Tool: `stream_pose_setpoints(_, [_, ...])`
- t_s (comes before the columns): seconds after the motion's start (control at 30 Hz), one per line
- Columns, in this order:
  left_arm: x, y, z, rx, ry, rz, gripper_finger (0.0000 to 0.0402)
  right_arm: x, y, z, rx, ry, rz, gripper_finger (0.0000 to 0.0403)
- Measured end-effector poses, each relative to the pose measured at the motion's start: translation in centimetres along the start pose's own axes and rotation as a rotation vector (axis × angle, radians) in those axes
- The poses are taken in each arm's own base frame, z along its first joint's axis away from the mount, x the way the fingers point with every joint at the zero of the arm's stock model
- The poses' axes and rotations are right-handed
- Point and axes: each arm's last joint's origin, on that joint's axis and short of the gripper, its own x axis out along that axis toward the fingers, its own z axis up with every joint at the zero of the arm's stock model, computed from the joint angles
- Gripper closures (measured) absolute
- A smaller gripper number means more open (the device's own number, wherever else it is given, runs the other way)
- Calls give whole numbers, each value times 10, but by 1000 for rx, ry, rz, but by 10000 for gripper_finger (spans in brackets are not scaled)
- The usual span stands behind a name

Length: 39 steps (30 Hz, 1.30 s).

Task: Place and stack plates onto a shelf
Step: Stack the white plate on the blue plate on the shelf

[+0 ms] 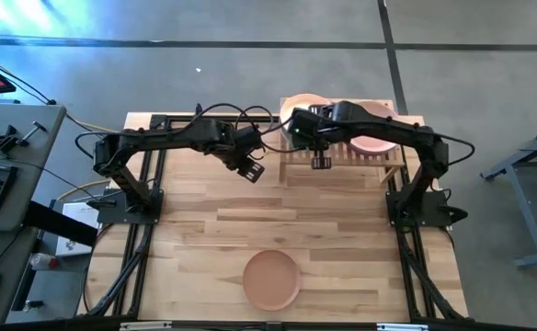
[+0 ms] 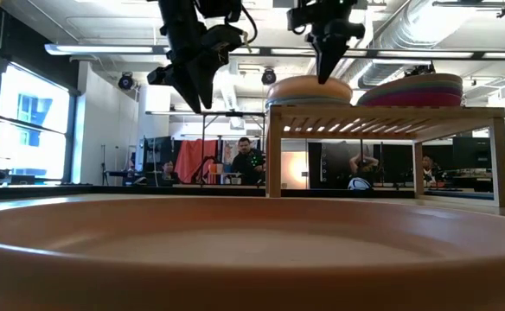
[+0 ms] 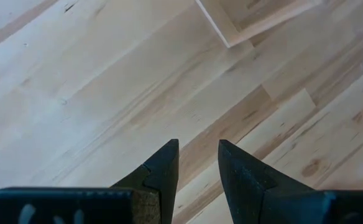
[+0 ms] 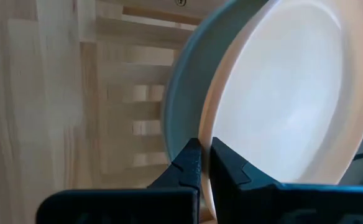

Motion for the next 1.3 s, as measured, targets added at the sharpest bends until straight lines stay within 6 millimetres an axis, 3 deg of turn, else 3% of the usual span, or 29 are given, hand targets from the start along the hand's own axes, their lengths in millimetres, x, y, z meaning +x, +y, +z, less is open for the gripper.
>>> stream_pose_setpoints(0.2, [0, 0, 0, -1, -1, 0, 298, 9, 0, -2, 10, -8, 91, 403])
stream_pose_setpoints(0.57, [0, -1, 0, -24, -5, -2, 298, 14, -8, -5, 41, 14, 47, 399])
stream_pose_setpoints(1.0, [0, -1, 0, -25, -5, -2, 298, 13, -13, -7, 45, 52, -63, 296])
stream_pose_setpoints(1.3, [0, -1, 0, -25, -8, -4, 298, -9, -20, -7, 99, -5, -29, 284])
